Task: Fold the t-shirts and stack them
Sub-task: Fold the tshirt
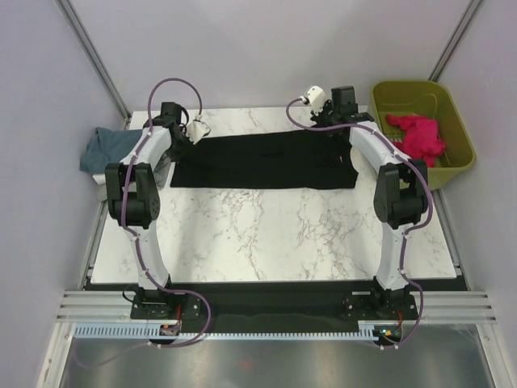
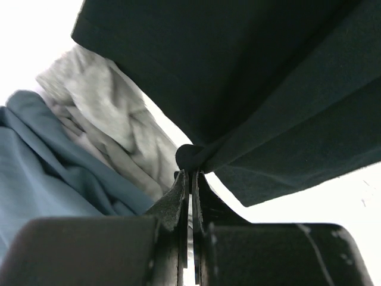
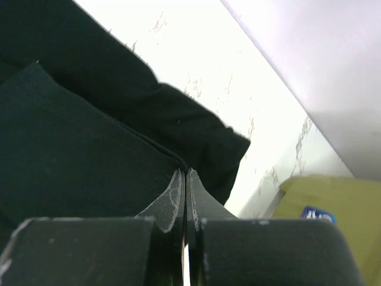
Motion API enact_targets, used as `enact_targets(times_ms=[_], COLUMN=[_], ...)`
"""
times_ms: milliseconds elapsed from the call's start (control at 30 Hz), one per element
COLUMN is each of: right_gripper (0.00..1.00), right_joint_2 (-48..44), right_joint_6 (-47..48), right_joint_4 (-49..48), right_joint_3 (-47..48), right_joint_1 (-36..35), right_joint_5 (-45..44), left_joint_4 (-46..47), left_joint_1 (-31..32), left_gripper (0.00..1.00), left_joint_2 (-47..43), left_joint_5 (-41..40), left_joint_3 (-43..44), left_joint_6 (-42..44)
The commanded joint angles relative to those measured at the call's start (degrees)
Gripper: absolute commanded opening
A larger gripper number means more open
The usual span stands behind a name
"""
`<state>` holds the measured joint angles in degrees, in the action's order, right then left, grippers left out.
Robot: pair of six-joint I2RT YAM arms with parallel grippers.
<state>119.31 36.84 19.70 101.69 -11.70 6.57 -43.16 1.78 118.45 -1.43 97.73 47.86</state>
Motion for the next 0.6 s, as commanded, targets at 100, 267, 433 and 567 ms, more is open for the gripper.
enact_targets(times_ms=[100, 267, 433, 567], right_gripper=[0.00, 0.12, 0.52, 0.64], right_joint_2=[6.0, 8.0, 4.7, -0.2], right_joint_6=[-0.7, -2.2, -6.6, -10.6], right_joint_4=[1.0, 1.1, 0.9, 0.5], right_joint_3=[9.9, 13.0, 12.9, 9.2], right_joint_1=[0.4, 0.1, 0.1, 0.1], right_joint_5=[0.2, -2.5, -6.2, -6.2], left_joint_4=[-2.9, -3.1, -2.4, 0.0], left_joint_1=[-0.8, -1.0, -1.7, -1.7], left_gripper=[0.02, 0.25, 0.47, 0.50], left_joint_2=[3.4, 4.9, 0.9, -5.2], left_joint_5=[-1.6, -3.5, -0.2, 3.6], left_joint_3=[6.2, 7.8, 9.6, 6.7], left_joint_6=[-0.7, -1.9, -7.9, -13.0])
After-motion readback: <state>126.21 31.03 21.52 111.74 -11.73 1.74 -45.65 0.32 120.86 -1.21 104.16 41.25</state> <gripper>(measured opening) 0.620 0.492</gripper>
